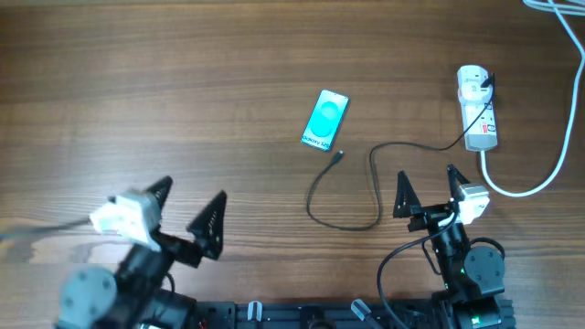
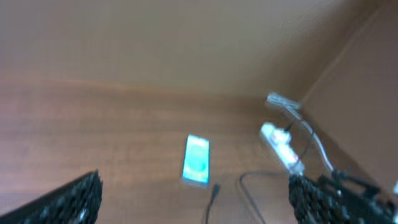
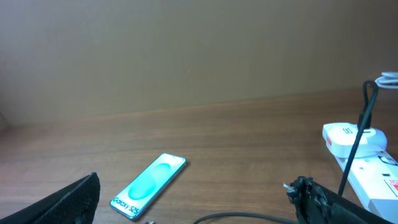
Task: Plug charger to phone and switch on socket
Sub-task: 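Reach the left gripper forward over the Galaxy S25 phone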
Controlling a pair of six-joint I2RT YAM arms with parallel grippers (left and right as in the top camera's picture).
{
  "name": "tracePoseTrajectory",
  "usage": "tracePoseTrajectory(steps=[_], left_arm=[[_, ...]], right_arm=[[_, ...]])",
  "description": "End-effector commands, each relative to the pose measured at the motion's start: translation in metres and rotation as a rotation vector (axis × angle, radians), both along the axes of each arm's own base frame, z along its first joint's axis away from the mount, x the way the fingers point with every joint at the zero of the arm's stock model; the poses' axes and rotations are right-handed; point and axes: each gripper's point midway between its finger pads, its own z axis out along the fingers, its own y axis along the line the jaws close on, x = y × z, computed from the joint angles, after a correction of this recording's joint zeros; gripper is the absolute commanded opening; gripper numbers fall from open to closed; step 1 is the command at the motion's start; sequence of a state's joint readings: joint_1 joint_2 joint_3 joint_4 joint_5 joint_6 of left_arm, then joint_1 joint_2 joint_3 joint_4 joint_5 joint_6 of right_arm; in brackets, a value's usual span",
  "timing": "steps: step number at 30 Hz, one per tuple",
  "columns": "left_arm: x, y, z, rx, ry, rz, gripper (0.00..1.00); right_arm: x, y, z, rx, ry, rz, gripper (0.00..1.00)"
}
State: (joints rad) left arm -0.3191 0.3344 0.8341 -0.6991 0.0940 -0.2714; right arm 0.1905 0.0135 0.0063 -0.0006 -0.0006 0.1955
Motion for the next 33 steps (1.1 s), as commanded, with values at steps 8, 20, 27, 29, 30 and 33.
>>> tracePoseTrajectory(steps=[8,20,27,29,30,33], left_arm=[[0.095,-0.033,-0.002,0.263,0.804,-0.003,1.0],[0.15,-0.089,-0.141,0.241,1.264,-0.15,0.04],[0.166,-0.117,-0.155,0.24,1.201,-0.118,0.04],[0.173,-0.127,-0.163,0.258,1.154,-0.067,0.04],[0.177,-0.133,-0.169,0.282,1.119,-0.051,0.04],[0.181,-0.154,-0.187,0.36,1.015,-0.034,0.19]], right_arm=[[0.0,0.0,0.002,-0.008,-0.011,0.005,1.0],[0.0,0.0,0.002,-0.008,-0.011,0.005,1.0],[0.0,0.0,0.002,-0.008,-0.011,0.005,1.0],[0.0,0.0,0.002,-0.008,-0.011,0.005,1.0],[0.0,0.0,0.002,-0.008,-0.011,0.005,1.0],[0.0,0.0,0.002,-0.008,-0.011,0.005,1.0]])
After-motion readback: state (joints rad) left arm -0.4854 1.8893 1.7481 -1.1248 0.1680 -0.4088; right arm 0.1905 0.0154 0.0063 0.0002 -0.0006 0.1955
